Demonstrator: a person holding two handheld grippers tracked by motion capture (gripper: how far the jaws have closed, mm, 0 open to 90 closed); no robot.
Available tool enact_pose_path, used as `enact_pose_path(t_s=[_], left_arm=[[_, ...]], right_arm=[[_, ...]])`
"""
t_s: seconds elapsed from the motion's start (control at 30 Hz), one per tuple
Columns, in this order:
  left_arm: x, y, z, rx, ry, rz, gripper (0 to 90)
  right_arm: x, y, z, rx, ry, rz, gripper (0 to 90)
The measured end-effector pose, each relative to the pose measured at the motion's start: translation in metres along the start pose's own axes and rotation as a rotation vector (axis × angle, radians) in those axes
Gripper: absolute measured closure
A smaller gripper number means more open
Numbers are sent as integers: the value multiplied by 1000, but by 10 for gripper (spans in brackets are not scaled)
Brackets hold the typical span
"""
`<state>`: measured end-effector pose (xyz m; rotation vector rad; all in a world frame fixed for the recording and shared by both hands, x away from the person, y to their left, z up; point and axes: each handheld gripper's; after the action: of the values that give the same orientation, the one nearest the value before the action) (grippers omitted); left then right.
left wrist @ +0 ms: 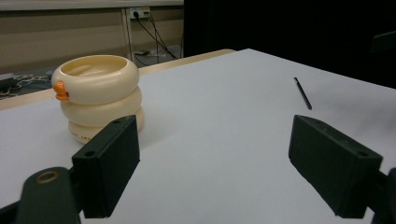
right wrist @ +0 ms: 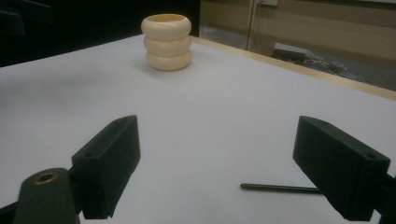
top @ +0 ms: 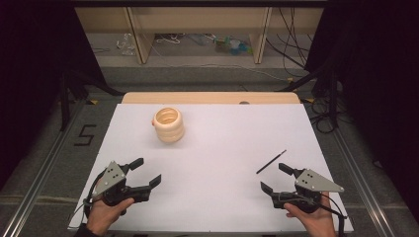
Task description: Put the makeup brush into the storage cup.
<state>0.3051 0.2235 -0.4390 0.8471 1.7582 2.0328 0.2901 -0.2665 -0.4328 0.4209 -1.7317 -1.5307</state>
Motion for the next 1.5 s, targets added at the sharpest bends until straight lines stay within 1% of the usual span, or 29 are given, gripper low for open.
enact_pose_path(t_s=[0.03, 0.07, 0.1, 0.13, 0.17, 0.2, 0.3, 0.33, 0.47, 0.5, 0.53, 0.6, 0.63, 0.67, 0.7, 0.73, 0.77, 0.8, 0.87, 0.93, 0.97, 1.0, 1.07, 1.1, 1.13, 1.17, 1.27, 1.43, 1.5], left_arm=[[0, 0, 0, 2, 0, 1, 164], [-2, 4, 11, -163, 9, -18, 164], [-2, 4, 11, -162, 10, -14, 164], [-1, -1, -2, 28, -3, 3, 164], [-1, -1, -1, 13, -4, 2, 164], [-1, -1, -1, 14, -4, 3, 165], [-1, 0, -2, 14, -4, 3, 165], [-2, 4, 11, -166, 11, -11, 165], [-3, 4, 11, -164, 9, -10, 165], [-3, 4, 11, -163, 10, -9, 165], [-2, 0, -1, 6, -5, 3, 165], [-2, 0, -1, 1, -5, 3, 165], [-2, 0, -1, 1, -5, 3, 165], [-2, 0, -1, 4, -4, 3, 165], [-2, 0, 0, -4, -4, 1, 165], [-2, 4, 11, -160, 11, -9, 165], [-3, 4, 11, -164, 10, -10, 165], [-3, 4, 11, -163, 11, -9, 165], [-3, 4, 11, -163, 12, -9, 165], [-3, 4, 11, -163, 11, -11, 166], [-3, 4, 11, -164, 13, -10, 165], [-3, 4, 11, -164, 14, -9, 165], [-3, 4, 11, -164, 14, -9, 166], [-3, 4, 10, -164, 14, -8, 166], [-3, 4, 10, -164, 14, -8, 166], [-3, 4, 11, -164, 15, -9, 166], [-2, 4, 11, -164, 18, -5, 166], [-2, 4, 11, -163, 17, -12, 166], [-2, 4, 11, -162, 18, -9, 166]], right_arm=[[0, 0, 0, -2, 0, 2, 160], [0, 0, 0, -4, -5, 9, 160], [0, 0, 0, 1, -9, 9, 161], [-1, -1, -1, 15, -6, -15, 161], [2, 0, 0, -2, -4, 29, 161], [0, 0, 0, -6, -3, 13, 162], [0, 0, -1, 0, -1, 11, 162], [0, 0, -1, 0, 2, 12, 164], [0, 0, -2, 3, 12, 9, 168], [1, 1, -4, 21, -6, 16, 169], [3, 2, -5, 18, -4, 34, 169], [1, 1, -7, 7, 9, 13, 170], [1, 1, -7, 7, 9, 13, 170], [2, 1, -8, 7, 7, 27, 170], [2, 0, -10, 10, 7, 38, 173], [3, 0, -11, 11, 7, 47, 174], [2, 1, -12, 10, 17, 51, 174], [3, 1, -13, 13, 13, 58, 177], [2, 1, -14, 20, -1, 41, 185], [4, 3, -16, 21, 4, 51, 188], [3, 3, -18, 30, -5, 38, 189], [3, 4, -19, 27, -6, 52, 189], [3, 4, -20, 31, -14, 47, 189], [2, 6, -25, 51, -15, 68, 189], [2, 7, -27, 48, -7, 94, 194], [1, 7, -30, 75, -14, 110, 204], [-1, 12, -37, 119, -13, 164, 214], [-10, 18, -47, 137, 47, 251, 222], [-15, 20, -52, 142, 54, 275, 222]])
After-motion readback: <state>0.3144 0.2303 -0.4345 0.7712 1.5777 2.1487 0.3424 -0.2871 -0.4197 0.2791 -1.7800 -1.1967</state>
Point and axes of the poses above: each handheld gripper's, and its own axes: x roughly backward along the jaws, y roughly out of its top, z roughly to its left, and after that the axes turned 4 degrees about y, right-handed
